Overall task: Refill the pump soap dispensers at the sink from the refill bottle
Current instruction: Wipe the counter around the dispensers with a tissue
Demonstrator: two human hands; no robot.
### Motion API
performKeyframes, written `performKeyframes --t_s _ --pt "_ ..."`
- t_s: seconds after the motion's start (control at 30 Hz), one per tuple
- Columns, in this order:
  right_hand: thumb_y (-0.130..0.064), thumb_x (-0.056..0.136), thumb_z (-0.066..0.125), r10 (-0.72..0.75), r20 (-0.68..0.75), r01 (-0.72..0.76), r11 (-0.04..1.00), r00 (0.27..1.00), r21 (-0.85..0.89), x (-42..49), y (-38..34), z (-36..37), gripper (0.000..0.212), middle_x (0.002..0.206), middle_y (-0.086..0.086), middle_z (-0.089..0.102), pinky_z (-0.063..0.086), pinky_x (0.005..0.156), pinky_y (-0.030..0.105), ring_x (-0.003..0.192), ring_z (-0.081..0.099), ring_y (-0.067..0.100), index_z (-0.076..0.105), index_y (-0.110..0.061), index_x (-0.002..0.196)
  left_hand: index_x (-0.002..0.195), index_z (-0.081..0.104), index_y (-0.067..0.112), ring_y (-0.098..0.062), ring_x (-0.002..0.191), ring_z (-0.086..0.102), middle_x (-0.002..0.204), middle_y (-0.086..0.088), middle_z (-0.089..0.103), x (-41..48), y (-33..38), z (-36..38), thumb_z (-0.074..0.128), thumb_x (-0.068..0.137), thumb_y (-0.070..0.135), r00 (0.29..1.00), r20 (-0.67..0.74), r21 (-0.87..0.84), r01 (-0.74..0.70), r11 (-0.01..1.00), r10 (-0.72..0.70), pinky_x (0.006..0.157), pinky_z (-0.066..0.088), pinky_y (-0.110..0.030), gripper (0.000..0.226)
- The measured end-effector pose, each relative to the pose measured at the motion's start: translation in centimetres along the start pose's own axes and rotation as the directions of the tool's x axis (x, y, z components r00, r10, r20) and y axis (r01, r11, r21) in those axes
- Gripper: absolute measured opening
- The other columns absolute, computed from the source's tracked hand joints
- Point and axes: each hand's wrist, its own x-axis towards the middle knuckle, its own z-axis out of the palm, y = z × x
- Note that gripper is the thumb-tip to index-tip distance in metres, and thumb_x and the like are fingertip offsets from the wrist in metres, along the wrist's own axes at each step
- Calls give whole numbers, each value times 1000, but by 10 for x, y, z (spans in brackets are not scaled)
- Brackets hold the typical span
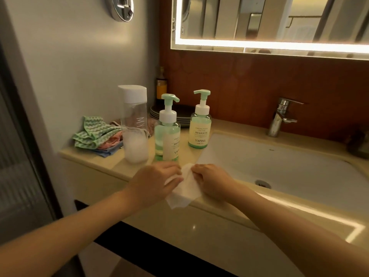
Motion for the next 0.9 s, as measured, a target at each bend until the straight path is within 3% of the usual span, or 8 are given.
performKeyframes --t_s 0.07,0.17,0.27,0.37,0.67,0.77,0.83,0.9 --pt "-24 99 34 -16 16 16 1000 1000 5 -1 1 -1 34 128 5 56 39 98 39 116 51 25 56 -10 121 87 72 17 -17 81 67 96 4 70 -1 13 8 33 86 46 992 120 6 34 999 -34 64 54 -28 48" --pt "-24 99 33 -30 15 30 1000 999 4 3 2 -2 35 132 5 53 38 99 37 118 49 25 54 -10 124 109 68 19 -15 104 59 118 6 64 5 9 11 29 90 48 951 275 63 132 989 -144 85 48 -32 53" --pt "-23 100 32 -33 10 33 999 999 4 12 1 0 36 135 7 50 35 101 35 122 46 25 52 -8 125 115 63 20 -16 109 57 124 5 60 13 0 14 22 87 50 913 360 123 155 980 -189 88 45 -36 58" --pt "-23 99 32 11 34 -10 1000 999 -19 28 4 2 35 133 9 50 38 100 38 120 47 27 52 -8 124 117 62 18 -16 109 56 126 6 58 21 -11 20 40 96 33 906 362 96 200 975 -221 89 45 -34 33" --pt "-14 96 36 129 62 -129 992 990 -2 66 22 6 37 138 12 44 39 100 36 122 46 28 44 -7 131 111 64 17 -18 101 59 116 0 64 54 -24 51 40 96 30 907 287 52 308 950 -309 87 46 -34 31" --pt "-14 95 39 189 -33 -181 969 981 166 68 33 6 34 131 10 54 40 92 29 117 51 26 51 -12 127 106 66 19 -16 90 61 106 0 67 59 -27 57 41 95 30 909 278 34 316 948 -312 80 49 -33 30" --pt "-16 97 39 297 -126 -233 899 946 370 73 42 -1 39 139 8 48 37 100 32 125 46 25 43 -14 136 102 68 19 -15 85 61 101 1 68 62 -29 58 42 95 29 908 284 20 314 949 -307 77 49 -32 28" --pt "-16 98 37 343 -113 -243 827 932 508 82 50 -7 44 145 8 40 34 106 37 132 39 25 33 -14 142 100 68 19 -14 85 61 100 1 68 64 -31 59 43 95 29 908 286 9 317 948 -306 77 49 -33 27"
